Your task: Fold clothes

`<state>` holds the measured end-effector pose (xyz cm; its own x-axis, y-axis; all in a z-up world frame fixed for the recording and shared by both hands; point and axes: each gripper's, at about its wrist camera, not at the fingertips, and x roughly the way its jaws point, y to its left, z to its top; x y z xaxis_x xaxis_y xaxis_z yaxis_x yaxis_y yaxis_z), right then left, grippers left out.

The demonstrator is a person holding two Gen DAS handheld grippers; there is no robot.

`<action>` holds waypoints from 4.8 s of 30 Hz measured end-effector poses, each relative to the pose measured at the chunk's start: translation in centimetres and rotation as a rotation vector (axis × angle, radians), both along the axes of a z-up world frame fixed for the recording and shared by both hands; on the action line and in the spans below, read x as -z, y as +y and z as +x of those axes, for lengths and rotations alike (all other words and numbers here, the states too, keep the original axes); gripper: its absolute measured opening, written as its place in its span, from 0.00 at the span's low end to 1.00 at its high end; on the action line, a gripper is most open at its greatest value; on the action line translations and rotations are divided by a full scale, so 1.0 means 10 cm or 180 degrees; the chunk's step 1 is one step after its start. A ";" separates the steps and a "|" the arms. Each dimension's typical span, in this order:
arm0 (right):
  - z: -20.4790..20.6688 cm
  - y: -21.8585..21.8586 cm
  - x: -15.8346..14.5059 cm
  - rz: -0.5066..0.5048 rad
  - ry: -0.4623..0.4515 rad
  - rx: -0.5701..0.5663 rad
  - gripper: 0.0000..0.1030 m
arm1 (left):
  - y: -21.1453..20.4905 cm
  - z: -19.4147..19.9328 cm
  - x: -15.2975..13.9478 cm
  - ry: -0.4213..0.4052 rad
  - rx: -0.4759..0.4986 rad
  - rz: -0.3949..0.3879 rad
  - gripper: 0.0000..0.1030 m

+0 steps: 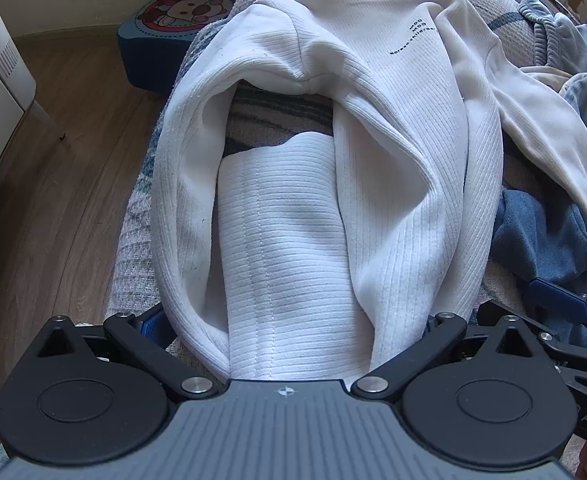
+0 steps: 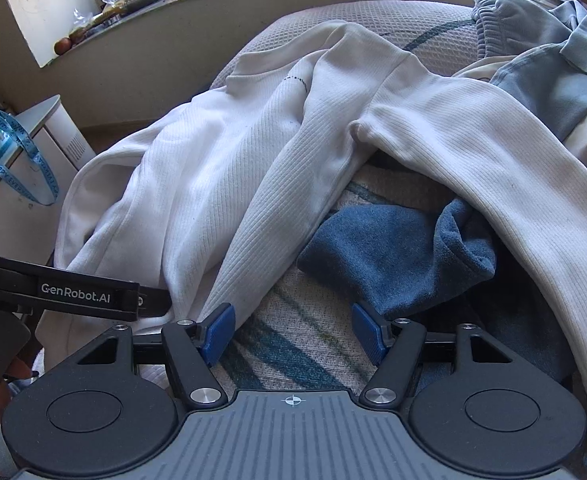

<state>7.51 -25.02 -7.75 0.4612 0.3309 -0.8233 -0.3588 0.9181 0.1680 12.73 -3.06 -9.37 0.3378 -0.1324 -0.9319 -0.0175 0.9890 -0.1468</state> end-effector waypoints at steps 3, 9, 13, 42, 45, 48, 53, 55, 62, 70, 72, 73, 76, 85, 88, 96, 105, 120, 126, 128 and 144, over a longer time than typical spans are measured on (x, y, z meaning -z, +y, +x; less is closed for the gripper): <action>-0.01 0.00 -0.01 0.0003 -0.0010 -0.0013 0.64 | 0.06 -0.01 -0.01 0.0022 -0.0094 -0.0121 1.00; 0.00 -0.01 -0.04 0.0012 -0.0047 0.0003 0.64 | 0.05 -0.14 -0.28 -0.0225 -0.0073 -0.0013 1.00; 0.00 -0.02 -0.05 0.0023 -0.0055 0.0012 0.64 | 0.04 -0.25 -0.47 -0.0371 0.0029 0.0099 1.00; -0.20 -0.14 -0.02 -0.0023 -0.0038 0.0079 0.64 | 0.19 -0.76 -0.48 -0.0386 0.0306 0.0263 1.00; -0.20 -0.14 -0.02 -0.0028 -0.0028 0.0082 0.64 | 0.19 -0.78 -0.48 -0.0392 0.0299 0.0283 1.00; -0.21 -0.14 -0.01 -0.0030 -0.0022 0.0077 0.64 | 0.18 -0.78 -0.47 -0.0382 0.0290 0.0289 1.00; -0.21 -0.13 -0.01 -0.0031 -0.0025 0.0055 0.64 | 0.19 -0.79 -0.47 -0.0390 0.0265 0.0262 1.00; -0.21 -0.13 -0.01 -0.0031 -0.0030 0.0055 0.64 | 0.19 -0.79 -0.47 -0.0412 0.0274 0.0257 1.00; -0.22 -0.15 -0.04 -0.0021 -0.0048 0.0061 0.64 | 0.24 -0.80 -0.49 -0.0430 0.0255 0.0295 1.00; -0.31 -0.31 -0.10 -0.0058 -0.0076 0.0075 0.64 | 0.26 -0.88 -0.51 -0.0463 0.0416 0.0346 1.00; -0.34 -0.39 -0.11 -0.0046 -0.0074 0.0069 0.64 | 0.22 -0.89 -0.49 -0.0456 0.0495 0.0351 1.00; -0.35 -0.43 -0.11 -0.0032 -0.0075 0.0065 0.64 | 0.20 -0.89 -0.49 -0.0452 0.0534 0.0354 1.00; -0.32 -0.47 -0.11 -0.0008 -0.0066 0.0041 0.64 | 0.15 -0.91 -0.46 -0.0441 0.0651 0.0363 1.00; -0.22 0.09 0.07 0.0501 0.0360 -0.0507 0.64 | -0.02 -0.76 -0.43 -0.0689 0.0826 0.0548 0.43; -0.16 0.19 0.16 0.0621 0.0501 -0.0479 0.64 | 0.07 -0.72 -0.36 -0.0560 0.0746 0.0264 0.31; -0.11 0.31 0.18 0.0648 0.0490 -0.0438 0.21 | 0.17 -0.72 -0.41 -0.0640 0.0685 0.0184 0.14; -0.26 -0.26 -0.61 0.0329 -0.0233 -0.0065 0.08 | 0.26 -0.86 -0.85 -0.0729 0.0776 -0.0057 0.12; -0.45 -1.17 -0.72 -0.0342 -0.0137 0.0637 0.10 | -0.01 -1.16 -0.36 -0.0129 0.1236 0.0374 0.19; -0.47 -1.33 -0.55 -0.0504 0.0037 0.0800 0.19 | 0.17 -1.15 -0.41 -0.0123 0.1116 0.0482 0.28; -0.47 -1.44 -0.66 -0.0525 -0.0125 0.0915 0.19 | 0.21 -1.15 -0.51 -0.0203 0.1094 0.0492 0.29; 0.24 -1.86 -0.68 -0.0514 -0.0423 0.0962 0.28 | -0.57 -0.64 -0.69 -0.0550 0.1396 0.0007 0.35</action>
